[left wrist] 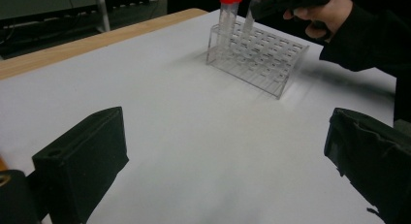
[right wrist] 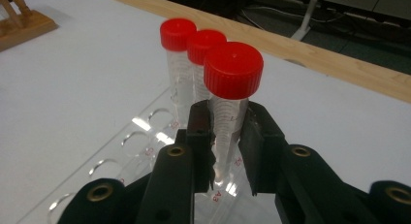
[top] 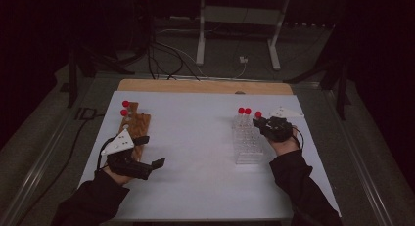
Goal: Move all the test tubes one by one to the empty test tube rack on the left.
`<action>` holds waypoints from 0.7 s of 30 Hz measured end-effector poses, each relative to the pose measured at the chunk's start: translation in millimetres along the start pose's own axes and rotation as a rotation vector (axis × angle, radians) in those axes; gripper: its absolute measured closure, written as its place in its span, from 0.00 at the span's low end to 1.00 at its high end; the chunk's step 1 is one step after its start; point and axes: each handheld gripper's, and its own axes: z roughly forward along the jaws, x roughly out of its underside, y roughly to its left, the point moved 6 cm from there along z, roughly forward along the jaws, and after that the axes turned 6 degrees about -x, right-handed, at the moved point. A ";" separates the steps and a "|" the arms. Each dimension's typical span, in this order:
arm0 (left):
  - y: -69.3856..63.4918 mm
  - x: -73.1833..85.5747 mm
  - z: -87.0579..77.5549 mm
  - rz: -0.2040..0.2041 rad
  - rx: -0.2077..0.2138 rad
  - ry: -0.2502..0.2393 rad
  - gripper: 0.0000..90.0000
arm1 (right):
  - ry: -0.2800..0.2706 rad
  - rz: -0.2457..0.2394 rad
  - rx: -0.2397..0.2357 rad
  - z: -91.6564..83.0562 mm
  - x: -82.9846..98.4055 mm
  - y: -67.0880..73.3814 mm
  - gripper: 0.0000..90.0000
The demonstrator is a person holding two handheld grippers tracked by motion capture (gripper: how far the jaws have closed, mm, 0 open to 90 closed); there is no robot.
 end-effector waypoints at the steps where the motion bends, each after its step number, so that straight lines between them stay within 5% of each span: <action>1: 0.0 0.0 0.1 0.000 0.000 0.000 0.03 | -0.001 0.001 0.001 -1.0 -1.3 0.1 0.83; 21: -2.3 -1.4 1.7 0.009 0.007 0.005 0.03 | -0.046 -0.046 -0.009 -31.4 -33.9 9.0 0.83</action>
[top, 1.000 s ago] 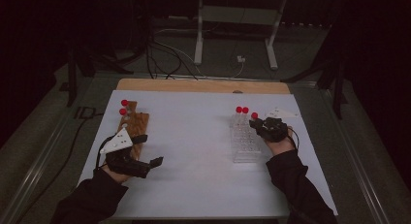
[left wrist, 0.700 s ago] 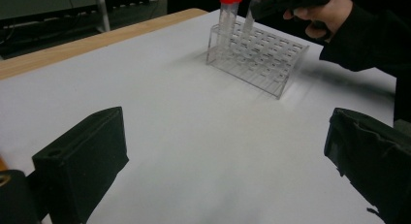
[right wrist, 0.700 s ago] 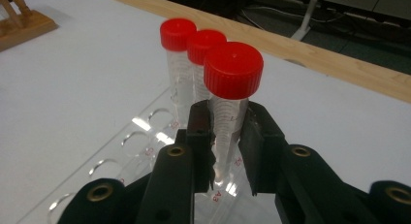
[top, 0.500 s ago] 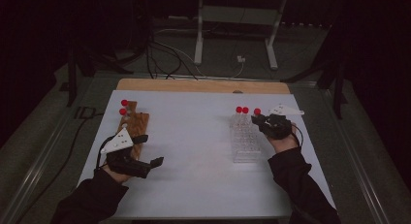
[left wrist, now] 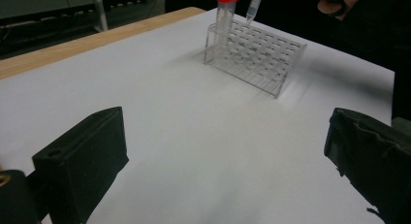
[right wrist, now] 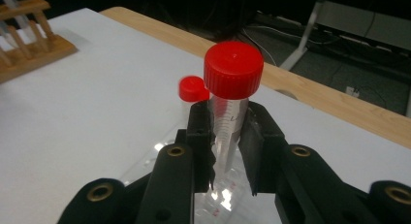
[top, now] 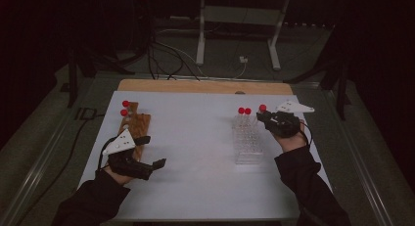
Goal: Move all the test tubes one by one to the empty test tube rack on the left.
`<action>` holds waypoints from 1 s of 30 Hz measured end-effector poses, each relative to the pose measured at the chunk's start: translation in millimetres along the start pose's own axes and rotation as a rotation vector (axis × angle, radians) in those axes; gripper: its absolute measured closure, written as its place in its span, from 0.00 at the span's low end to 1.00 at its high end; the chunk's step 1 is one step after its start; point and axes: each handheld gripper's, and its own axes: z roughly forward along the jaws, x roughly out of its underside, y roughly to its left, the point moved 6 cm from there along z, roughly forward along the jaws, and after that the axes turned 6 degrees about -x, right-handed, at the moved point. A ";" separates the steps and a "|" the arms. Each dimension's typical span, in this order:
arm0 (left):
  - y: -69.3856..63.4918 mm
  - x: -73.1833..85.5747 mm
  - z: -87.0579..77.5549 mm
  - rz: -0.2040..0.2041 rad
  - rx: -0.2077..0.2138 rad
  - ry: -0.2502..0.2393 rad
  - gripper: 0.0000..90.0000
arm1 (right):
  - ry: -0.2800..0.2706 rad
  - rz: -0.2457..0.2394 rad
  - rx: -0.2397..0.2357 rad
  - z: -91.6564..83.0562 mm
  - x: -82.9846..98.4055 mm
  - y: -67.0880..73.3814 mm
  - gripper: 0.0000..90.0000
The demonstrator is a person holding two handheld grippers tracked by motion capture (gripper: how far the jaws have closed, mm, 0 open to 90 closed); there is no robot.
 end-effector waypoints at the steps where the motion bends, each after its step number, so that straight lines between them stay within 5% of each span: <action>1: -0.4 -0.3 0.1 0.000 0.005 0.000 0.03 | 0.000 -0.003 -0.003 -0.6 -1.5 1.6 0.83; 15: -7.8 -5.4 0.3 0.018 0.019 -0.006 0.03 | -0.010 -0.039 -0.111 1.8 -15.1 41.4 0.83; 30: -18.1 -12.0 4.9 0.029 0.045 -0.006 0.04 | 0.025 -0.081 -0.217 10.5 -5.7 84.2 0.83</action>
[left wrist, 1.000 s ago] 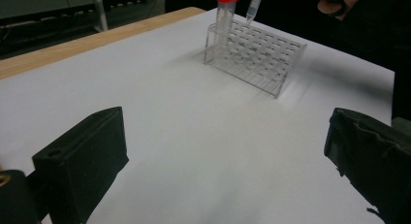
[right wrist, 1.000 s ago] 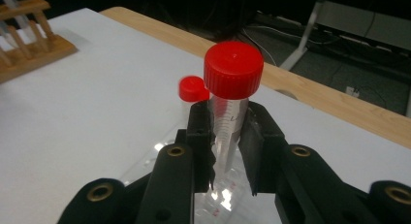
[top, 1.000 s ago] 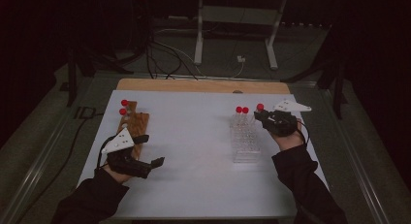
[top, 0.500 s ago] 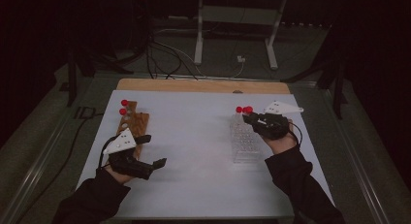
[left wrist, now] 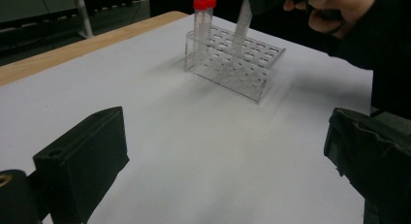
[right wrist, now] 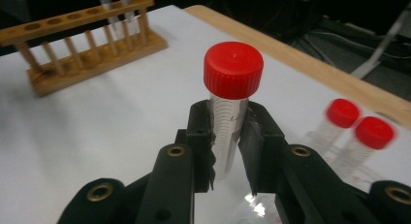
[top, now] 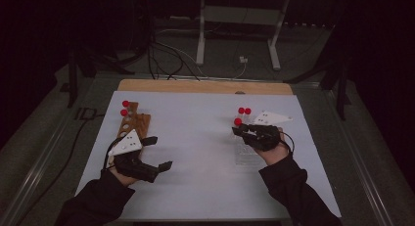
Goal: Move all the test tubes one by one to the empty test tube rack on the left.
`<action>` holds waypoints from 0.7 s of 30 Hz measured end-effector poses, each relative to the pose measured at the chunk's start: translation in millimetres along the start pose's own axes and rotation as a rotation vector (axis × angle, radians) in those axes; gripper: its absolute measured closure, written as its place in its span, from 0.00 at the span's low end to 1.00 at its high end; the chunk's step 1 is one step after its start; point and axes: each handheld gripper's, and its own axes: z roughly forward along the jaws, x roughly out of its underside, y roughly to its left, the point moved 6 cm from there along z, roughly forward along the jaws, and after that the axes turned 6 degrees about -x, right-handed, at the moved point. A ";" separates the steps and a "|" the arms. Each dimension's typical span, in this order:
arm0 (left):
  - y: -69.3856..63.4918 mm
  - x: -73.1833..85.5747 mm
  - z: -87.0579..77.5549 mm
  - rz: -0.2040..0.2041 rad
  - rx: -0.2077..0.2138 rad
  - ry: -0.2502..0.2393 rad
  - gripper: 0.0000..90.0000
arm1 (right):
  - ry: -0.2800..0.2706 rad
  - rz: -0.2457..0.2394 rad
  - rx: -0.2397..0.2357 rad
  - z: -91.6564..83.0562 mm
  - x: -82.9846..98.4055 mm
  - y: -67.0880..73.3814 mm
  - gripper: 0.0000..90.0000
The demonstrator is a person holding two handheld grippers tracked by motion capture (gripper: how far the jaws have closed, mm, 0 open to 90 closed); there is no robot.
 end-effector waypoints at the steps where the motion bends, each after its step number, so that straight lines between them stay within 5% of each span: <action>1: -0.3 -0.6 0.3 0.000 -0.002 -0.005 0.05 | 0.006 -0.002 -0.006 1.4 1.0 2.6 0.83; 21: -17.0 -15.5 13.1 0.038 0.057 -0.003 0.05 | 0.051 -0.031 -0.104 21.3 14.4 41.3 0.83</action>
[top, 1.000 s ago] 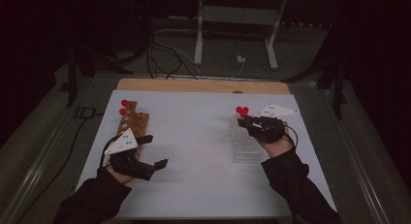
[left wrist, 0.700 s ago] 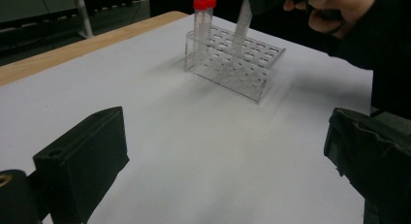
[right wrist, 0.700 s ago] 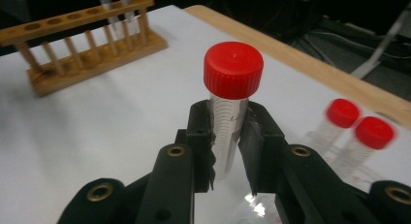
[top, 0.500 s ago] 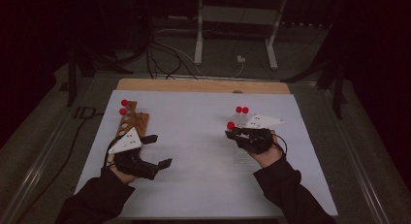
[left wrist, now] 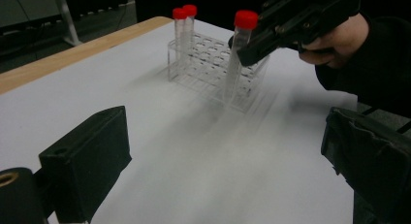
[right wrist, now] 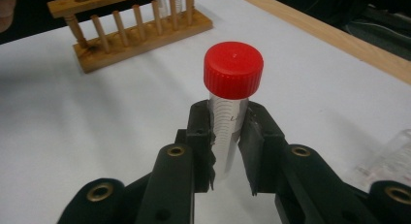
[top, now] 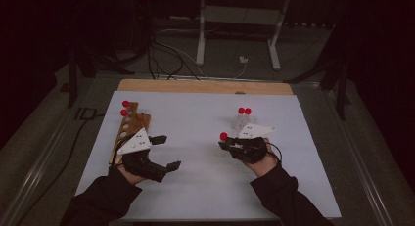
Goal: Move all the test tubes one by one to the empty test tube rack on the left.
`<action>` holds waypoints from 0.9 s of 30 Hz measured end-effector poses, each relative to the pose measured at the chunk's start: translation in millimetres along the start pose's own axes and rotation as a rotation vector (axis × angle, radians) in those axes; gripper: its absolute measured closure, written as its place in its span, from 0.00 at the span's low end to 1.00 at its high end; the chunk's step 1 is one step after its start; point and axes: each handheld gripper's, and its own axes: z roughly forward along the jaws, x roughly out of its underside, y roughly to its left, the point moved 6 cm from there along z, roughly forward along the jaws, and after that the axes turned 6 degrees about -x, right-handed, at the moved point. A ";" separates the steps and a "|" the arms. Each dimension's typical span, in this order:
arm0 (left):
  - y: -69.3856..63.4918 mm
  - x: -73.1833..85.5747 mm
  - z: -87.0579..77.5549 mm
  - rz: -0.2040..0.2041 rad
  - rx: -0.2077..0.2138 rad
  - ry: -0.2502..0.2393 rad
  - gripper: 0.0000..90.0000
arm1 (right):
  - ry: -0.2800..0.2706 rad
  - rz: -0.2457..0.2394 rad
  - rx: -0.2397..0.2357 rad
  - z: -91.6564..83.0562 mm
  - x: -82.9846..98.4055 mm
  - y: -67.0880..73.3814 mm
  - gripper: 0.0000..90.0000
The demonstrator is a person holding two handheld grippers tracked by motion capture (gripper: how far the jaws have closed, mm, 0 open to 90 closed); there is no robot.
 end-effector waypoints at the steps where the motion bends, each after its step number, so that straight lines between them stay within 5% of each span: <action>1: -1.2 -1.3 1.1 0.001 0.001 -0.001 0.05 | 0.002 0.000 -0.003 0.9 0.5 1.5 0.83; 16: -16.8 -20.1 22.5 0.030 0.059 -0.011 0.07 | 0.018 -0.013 -0.055 10.7 5.5 18.9 0.83; 27: -25.8 -30.6 46.6 0.050 0.085 -0.009 0.20 | 0.024 -0.018 -0.067 13.1 7.6 23.4 0.83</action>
